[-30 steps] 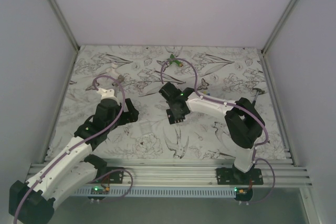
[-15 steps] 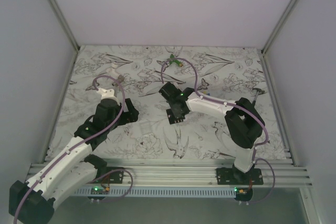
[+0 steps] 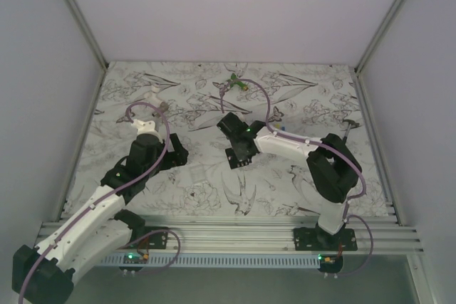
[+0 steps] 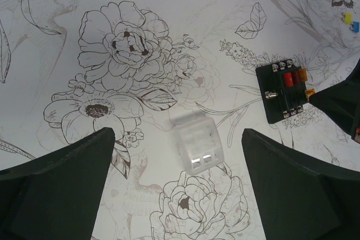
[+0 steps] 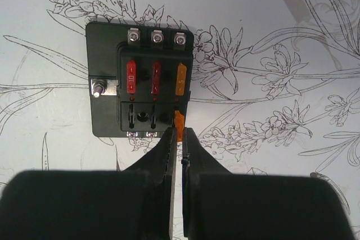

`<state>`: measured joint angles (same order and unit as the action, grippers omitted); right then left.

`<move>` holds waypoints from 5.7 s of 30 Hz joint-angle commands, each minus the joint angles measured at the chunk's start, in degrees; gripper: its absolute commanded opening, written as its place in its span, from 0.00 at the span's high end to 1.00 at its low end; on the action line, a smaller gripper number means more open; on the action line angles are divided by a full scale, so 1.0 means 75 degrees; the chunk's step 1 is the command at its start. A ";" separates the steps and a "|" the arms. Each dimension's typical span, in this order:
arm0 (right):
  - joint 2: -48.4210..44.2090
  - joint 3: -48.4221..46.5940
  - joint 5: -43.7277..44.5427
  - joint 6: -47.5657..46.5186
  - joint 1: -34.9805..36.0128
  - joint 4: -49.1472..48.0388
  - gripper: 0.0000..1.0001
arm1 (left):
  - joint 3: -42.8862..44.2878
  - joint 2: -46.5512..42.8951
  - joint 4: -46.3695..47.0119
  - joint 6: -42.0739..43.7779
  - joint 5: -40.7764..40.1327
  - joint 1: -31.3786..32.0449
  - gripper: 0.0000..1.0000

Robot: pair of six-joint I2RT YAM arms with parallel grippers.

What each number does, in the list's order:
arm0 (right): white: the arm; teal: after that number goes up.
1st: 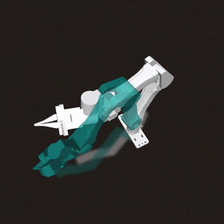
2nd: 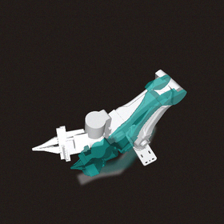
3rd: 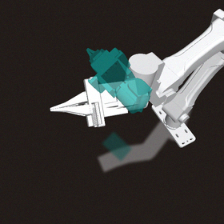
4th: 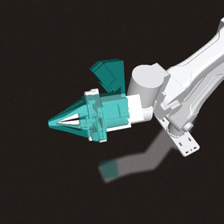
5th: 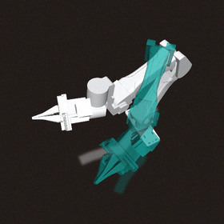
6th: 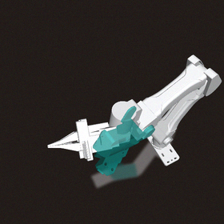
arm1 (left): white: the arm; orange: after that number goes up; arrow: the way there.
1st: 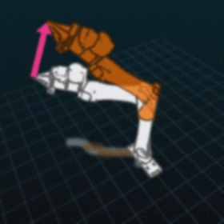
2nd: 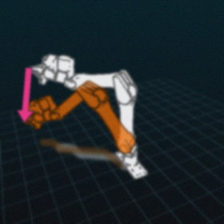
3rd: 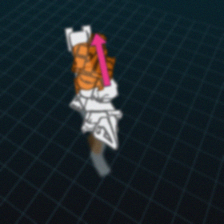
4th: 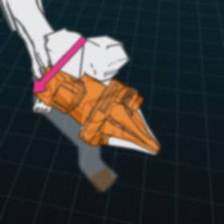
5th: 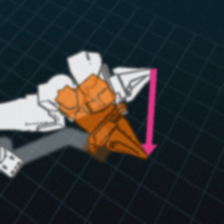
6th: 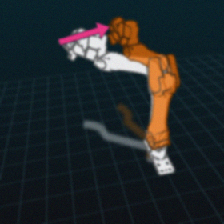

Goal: Snap on the fuse box
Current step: Install the fuse at the fuse box base.

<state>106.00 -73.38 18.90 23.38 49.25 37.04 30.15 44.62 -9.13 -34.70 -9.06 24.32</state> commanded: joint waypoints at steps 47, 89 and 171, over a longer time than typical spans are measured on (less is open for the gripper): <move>-0.0699 0.0808 0.0000 0.0252 -0.0092 -0.1141 1.00 | 0.0152 -0.0216 -0.0166 -0.0063 0.0077 -0.0055 0.00; 0.0820 0.0100 -0.0101 -0.0268 0.0302 0.0071 1.00 | 0.0174 -0.0135 -0.0163 -0.0086 0.0087 -0.0055 0.00; 0.0837 -0.0660 -0.1508 -0.0629 -0.0403 0.0440 1.00 | 0.0155 -0.0312 -0.0200 -0.0120 0.0245 -0.0055 0.00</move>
<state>109.23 -77.23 8.19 19.59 46.68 36.10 30.15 42.37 -9.32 -35.33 -7.35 24.27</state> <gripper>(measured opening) 0.019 0.996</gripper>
